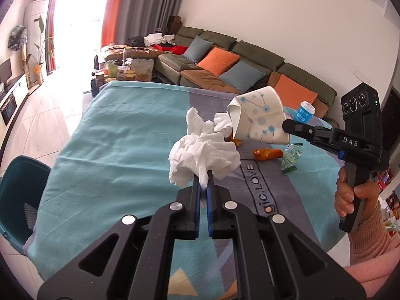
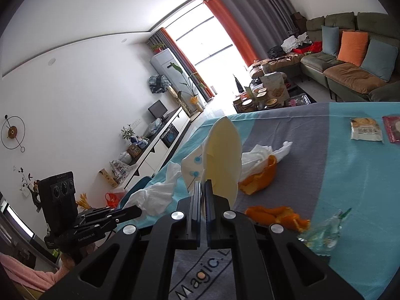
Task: Collect trash
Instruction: 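Carry the paper cup and white tissue over the teal bin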
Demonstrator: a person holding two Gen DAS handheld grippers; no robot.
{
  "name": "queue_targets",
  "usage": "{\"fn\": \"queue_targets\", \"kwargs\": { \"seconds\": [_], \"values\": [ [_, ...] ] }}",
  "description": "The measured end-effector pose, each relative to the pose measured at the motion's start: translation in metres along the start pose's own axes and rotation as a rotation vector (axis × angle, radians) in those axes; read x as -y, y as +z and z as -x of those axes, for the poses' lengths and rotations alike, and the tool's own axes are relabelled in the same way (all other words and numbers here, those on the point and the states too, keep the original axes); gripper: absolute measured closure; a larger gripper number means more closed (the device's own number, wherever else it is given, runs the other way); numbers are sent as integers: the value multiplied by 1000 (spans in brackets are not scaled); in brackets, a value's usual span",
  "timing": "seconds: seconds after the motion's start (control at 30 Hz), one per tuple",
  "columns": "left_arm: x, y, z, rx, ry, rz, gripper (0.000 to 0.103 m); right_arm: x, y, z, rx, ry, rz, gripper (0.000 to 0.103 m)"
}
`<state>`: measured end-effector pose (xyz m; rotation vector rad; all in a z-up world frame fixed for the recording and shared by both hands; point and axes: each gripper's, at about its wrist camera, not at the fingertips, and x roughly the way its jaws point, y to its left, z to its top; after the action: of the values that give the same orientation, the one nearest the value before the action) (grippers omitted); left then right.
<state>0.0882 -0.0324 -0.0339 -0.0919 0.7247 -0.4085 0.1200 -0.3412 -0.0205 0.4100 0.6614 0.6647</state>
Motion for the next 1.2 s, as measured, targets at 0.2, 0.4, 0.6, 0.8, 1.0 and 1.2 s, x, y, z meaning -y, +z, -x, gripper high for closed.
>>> {"fn": "queue_targets", "kwargs": {
  "seconds": [0.2, 0.4, 0.6, 0.8, 1.0, 1.2],
  "values": [
    [-10, -3, 12, 10, 31, 18, 98, -15, -4, -13, -14, 27, 6, 101],
    [-20, -6, 22, 20, 66, 34, 98, -24, -7, -28, -37, 52, 11, 101],
    [-29, -8, 32, 32, 91, 51, 98, -35, -9, -41, -59, 80, 24, 101],
    [-39, -11, 43, 45, 118, 72, 98, -47, -11, -51, -79, 107, 41, 101],
    [-53, -14, 55, 58, 147, 99, 98, -58, -9, -64, -100, 134, 52, 101],
    [-68, -16, 66, 69, 174, 120, 98, -72, -11, -75, -125, 161, 70, 101]
  ]
}}
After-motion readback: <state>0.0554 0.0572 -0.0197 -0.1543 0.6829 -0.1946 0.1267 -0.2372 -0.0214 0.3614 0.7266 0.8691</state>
